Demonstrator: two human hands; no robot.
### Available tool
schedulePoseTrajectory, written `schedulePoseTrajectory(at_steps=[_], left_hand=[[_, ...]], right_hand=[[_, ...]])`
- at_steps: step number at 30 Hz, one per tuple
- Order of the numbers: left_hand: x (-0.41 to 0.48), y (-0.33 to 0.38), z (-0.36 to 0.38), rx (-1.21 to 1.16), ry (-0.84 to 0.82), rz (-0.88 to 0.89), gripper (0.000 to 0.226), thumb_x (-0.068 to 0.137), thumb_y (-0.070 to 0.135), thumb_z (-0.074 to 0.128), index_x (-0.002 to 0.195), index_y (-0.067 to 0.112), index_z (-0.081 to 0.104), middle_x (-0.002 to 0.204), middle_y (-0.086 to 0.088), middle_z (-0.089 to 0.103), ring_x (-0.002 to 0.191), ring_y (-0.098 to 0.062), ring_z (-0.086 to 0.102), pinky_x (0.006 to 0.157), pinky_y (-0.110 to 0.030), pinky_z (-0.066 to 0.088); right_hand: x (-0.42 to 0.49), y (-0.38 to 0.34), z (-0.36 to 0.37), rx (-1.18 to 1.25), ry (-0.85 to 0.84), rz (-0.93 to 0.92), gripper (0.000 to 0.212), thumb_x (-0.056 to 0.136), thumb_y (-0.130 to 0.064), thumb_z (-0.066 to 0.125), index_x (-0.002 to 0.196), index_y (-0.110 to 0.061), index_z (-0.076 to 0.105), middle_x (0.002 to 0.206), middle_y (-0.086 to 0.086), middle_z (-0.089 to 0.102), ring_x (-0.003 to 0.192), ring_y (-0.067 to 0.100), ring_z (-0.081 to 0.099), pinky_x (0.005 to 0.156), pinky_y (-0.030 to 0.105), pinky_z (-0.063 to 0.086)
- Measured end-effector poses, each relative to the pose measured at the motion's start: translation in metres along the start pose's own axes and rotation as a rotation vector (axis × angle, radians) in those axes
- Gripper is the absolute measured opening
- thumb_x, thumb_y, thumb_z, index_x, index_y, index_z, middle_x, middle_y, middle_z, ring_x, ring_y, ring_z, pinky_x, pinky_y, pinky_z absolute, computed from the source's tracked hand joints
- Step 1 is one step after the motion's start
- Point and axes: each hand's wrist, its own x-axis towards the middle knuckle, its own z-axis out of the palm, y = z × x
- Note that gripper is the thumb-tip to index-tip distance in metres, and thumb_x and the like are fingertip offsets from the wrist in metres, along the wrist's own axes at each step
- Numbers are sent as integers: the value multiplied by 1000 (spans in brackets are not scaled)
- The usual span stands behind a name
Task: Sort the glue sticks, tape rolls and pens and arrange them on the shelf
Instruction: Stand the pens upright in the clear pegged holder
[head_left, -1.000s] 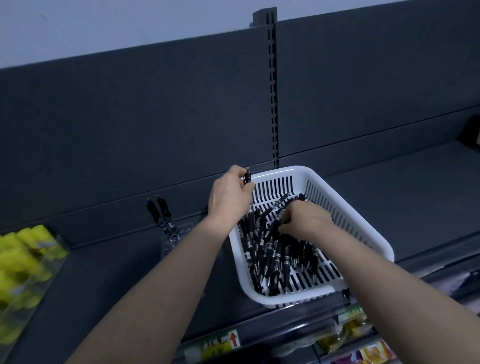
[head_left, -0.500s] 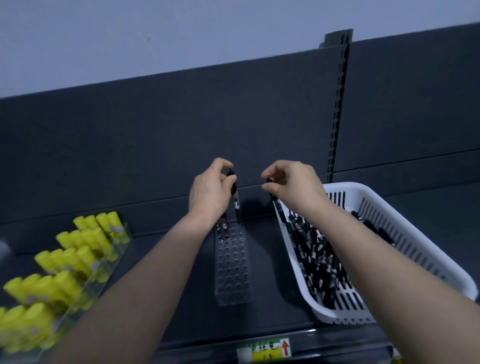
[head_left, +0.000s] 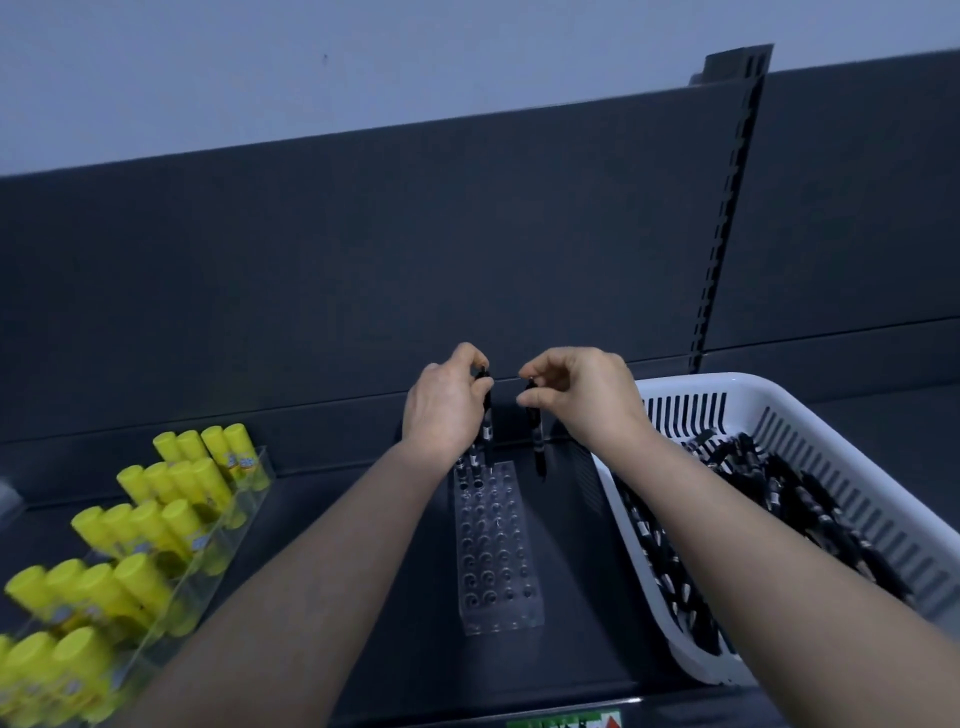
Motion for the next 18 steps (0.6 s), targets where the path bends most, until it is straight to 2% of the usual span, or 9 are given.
schedulePoseTrajectory(at_steps=[6,10,13,18], left_hand=[[6,-2,2,8,13,13,13,95,30,55,107,25,54,89,3,66,96,-15,51,75,-31,42],[4,-4,3,35,-72,-6,11,94,30,57,102,24,58,89,6,67,100,-15,51,79,-33,45],[1,-8,3,100,-160,-32,8,91,29,60,97,24,60,90,6,66,101,-18,55,83,-38,49],[1,-9,-1,132,-161,-20,9,91,27,62,98,21,60,91,4,66,97,-20,57,83,-40,50]], right_hand=[[5,5,5,-15,-3,20,19,73,-22,82,90,-23,74,74,-12,64,74,6,62,75,19,47],[9,6,8,13,10,21,17,72,-22,82,86,-23,73,70,-14,62,70,5,60,73,18,46],[12,7,10,-5,10,29,17,73,-23,82,87,-23,73,74,-11,64,74,8,62,76,22,49],[15,4,15,-16,16,11,17,74,-23,81,88,-22,72,76,-11,64,75,7,63,76,21,49]])
